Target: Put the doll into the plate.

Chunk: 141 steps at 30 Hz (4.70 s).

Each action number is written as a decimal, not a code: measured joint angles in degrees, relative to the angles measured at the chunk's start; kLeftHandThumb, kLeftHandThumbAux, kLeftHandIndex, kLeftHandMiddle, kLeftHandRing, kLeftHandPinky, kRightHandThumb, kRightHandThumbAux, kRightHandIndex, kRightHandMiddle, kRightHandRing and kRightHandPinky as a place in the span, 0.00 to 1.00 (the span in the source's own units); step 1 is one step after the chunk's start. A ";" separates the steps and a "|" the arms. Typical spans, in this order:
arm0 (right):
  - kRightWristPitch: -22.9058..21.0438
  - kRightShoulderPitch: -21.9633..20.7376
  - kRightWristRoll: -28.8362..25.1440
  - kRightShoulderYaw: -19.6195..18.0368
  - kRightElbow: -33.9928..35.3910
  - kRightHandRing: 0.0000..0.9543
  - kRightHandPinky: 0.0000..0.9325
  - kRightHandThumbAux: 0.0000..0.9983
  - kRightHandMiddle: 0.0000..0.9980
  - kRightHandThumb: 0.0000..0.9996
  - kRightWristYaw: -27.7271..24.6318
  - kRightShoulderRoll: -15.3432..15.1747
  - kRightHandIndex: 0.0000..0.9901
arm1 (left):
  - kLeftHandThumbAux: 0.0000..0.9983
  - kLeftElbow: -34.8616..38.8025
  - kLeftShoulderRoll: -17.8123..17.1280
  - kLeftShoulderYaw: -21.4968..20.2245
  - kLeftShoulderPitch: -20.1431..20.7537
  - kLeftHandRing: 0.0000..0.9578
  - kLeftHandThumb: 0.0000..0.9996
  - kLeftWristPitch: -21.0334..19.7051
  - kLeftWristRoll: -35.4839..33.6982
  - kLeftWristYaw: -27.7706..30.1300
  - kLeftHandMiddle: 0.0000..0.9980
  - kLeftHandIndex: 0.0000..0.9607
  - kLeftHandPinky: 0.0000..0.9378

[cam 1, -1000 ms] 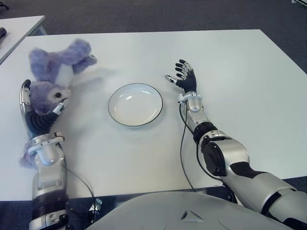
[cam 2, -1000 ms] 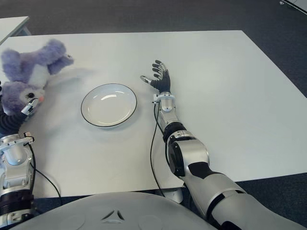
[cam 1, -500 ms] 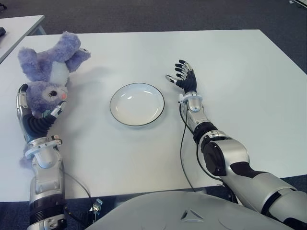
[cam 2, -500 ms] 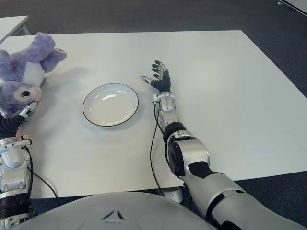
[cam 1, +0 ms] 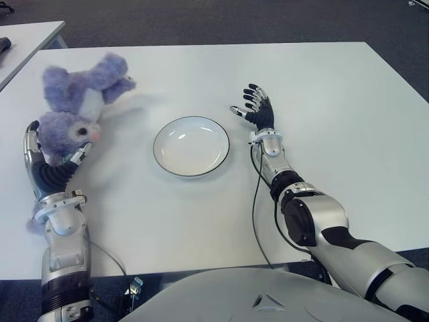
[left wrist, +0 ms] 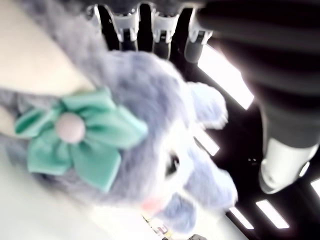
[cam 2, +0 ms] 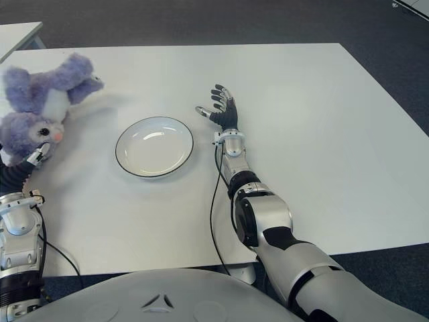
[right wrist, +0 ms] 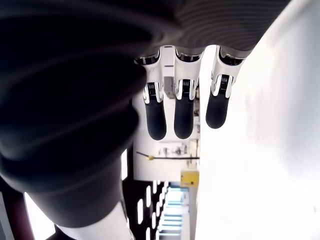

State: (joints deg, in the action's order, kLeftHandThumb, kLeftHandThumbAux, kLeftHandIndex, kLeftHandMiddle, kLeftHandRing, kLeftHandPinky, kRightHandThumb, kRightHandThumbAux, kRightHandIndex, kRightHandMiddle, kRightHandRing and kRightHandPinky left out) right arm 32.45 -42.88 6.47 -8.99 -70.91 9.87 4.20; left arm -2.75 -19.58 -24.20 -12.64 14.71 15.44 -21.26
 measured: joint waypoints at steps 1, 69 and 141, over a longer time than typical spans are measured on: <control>0.00 0.00 0.00 0.00 0.00 0.21 0.22 0.95 0.22 0.09 -0.02 0.00 0.15 | 0.60 0.00 0.00 0.01 0.00 0.04 0.02 -0.01 0.00 0.00 0.06 0.04 0.00; 0.00 -0.01 0.03 -0.81 0.01 0.22 0.23 0.95 0.23 0.09 -0.51 -0.01 0.15 | 0.66 15.20 -8.05 -6.54 0.69 0.08 0.13 -10.34 5.96 3.60 0.10 0.07 0.05; -0.01 -0.05 0.05 -1.08 0.32 0.24 0.24 0.96 0.25 0.09 -0.68 -0.04 0.17 | 0.41 0.95 -27.97 8.63 16.01 0.12 0.25 -21.75 15.02 20.93 0.09 0.07 0.21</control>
State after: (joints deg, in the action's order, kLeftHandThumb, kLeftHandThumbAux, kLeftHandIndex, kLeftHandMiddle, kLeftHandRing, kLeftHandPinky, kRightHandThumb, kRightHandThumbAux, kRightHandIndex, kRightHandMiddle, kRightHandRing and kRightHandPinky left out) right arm 32.45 -42.93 6.52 -10.07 -70.59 9.19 4.15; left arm -1.81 -47.54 -15.57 3.37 -7.04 30.46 -0.34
